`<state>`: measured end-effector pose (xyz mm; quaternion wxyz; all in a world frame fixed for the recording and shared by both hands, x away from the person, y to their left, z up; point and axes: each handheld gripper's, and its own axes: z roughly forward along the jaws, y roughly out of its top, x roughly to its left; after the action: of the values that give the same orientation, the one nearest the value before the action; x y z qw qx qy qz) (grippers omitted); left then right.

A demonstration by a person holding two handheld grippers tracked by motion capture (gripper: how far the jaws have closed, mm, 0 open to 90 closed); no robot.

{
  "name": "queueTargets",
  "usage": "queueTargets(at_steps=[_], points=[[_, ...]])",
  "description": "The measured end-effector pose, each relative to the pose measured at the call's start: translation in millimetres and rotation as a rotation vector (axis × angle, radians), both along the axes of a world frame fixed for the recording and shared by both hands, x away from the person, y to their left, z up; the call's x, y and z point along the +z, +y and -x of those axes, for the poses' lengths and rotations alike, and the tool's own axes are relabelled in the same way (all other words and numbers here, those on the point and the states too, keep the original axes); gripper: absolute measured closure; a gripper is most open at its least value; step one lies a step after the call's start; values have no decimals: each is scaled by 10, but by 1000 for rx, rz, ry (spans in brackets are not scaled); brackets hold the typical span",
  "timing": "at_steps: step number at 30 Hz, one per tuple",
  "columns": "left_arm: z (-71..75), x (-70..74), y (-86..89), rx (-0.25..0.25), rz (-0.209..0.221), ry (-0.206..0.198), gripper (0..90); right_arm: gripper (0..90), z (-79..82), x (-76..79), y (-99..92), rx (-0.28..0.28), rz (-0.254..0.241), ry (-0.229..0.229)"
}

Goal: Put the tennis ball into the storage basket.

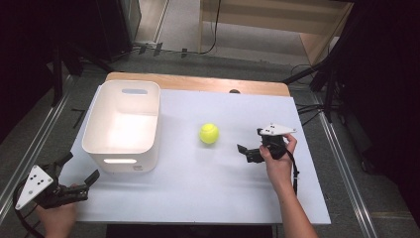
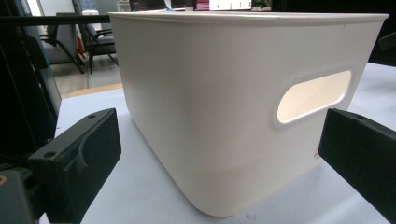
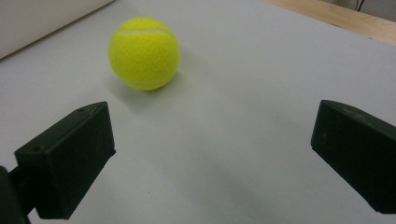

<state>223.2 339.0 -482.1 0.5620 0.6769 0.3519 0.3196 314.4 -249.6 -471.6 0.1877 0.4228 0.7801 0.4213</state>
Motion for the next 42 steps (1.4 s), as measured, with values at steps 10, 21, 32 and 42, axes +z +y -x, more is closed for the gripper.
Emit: queueTargets(at_steps=[10, 21, 32, 42], points=[[1, 0, -2, -1, -6, -1, 0, 0, -104, 24, 144, 34, 26, 15], [-1, 0, -9, -5, -16, -4, 0, 0, -222, 35, 287, 71, 53, 40], [0, 1, -12, -6, -16, -2, 0, 0, -342, 65, 438, 116, 83, 67], [5, 0, -8, -7, -4, -3, 0, 0, -493, 94, 587, 164, 108, 106]])
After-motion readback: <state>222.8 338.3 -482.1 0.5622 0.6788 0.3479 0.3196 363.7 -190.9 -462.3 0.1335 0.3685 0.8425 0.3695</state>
